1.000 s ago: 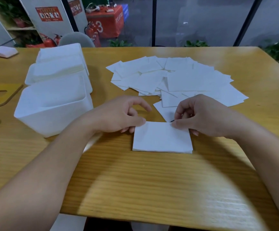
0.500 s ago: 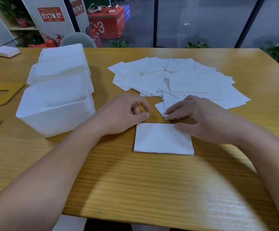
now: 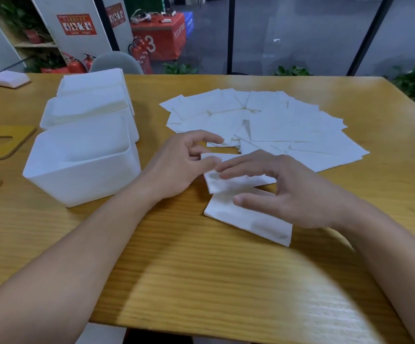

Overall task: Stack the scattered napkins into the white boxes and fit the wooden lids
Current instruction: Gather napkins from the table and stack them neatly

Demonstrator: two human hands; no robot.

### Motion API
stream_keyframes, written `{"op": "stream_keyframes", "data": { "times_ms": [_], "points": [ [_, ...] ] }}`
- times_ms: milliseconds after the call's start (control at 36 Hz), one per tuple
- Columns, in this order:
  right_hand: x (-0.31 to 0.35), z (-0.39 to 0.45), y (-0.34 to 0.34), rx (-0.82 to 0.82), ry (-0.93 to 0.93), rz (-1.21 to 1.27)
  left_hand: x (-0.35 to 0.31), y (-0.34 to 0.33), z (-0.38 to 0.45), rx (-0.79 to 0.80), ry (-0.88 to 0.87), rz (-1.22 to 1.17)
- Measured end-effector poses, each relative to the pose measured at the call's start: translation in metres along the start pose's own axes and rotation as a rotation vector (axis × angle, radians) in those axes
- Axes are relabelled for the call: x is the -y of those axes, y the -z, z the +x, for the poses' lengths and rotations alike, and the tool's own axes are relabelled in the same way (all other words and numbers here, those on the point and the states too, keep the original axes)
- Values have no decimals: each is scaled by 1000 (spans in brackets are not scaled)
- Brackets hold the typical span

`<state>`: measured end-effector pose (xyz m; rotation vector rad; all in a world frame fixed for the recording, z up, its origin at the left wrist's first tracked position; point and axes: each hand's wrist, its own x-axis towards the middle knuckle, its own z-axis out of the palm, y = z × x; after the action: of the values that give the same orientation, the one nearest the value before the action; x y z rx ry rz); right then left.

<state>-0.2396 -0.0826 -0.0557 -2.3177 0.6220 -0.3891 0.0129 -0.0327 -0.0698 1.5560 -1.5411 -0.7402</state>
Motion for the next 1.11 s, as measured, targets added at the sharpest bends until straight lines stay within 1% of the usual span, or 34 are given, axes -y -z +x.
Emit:
{"op": "stream_keyframes", "data": {
  "times_ms": [111,167,278,389,444,611,667,750,806,833,917,972,1111],
  "points": [
    [-12,4,6,-253,-14,-8,1,2,-1,-46,-42,-7],
    [-18,4,9,-329,-50,-54,0,3,-1,-49,-73,-63],
    [-18,3,9,-353,-61,-111,-4,3,-3,15,-141,-196],
    [-16,5,11,-351,-76,8,-6,-1,-5,81,-170,-302],
    [-16,5,13,-354,-66,27,-5,-2,-5,92,-184,-335],
    [-7,2,18,-281,-15,120,-10,-2,-7,118,-204,-463],
    [-6,3,18,-275,-30,180,-11,-1,-7,115,-189,-491],
    [-5,2,21,-307,-76,306,-11,0,-6,80,-145,-459],
    [-5,1,26,-321,-124,276,-9,0,-5,68,-102,-394],
    [-7,0,30,-295,-163,246,-8,0,-4,75,-72,-352],
    [-11,-4,37,-138,-301,175,-3,0,-2,144,26,-192],
    [-13,-5,40,-83,-361,149,-1,-2,-2,175,52,-119],
    [-19,-5,42,41,-428,139,0,-6,-2,199,67,-113]
  ]
}}
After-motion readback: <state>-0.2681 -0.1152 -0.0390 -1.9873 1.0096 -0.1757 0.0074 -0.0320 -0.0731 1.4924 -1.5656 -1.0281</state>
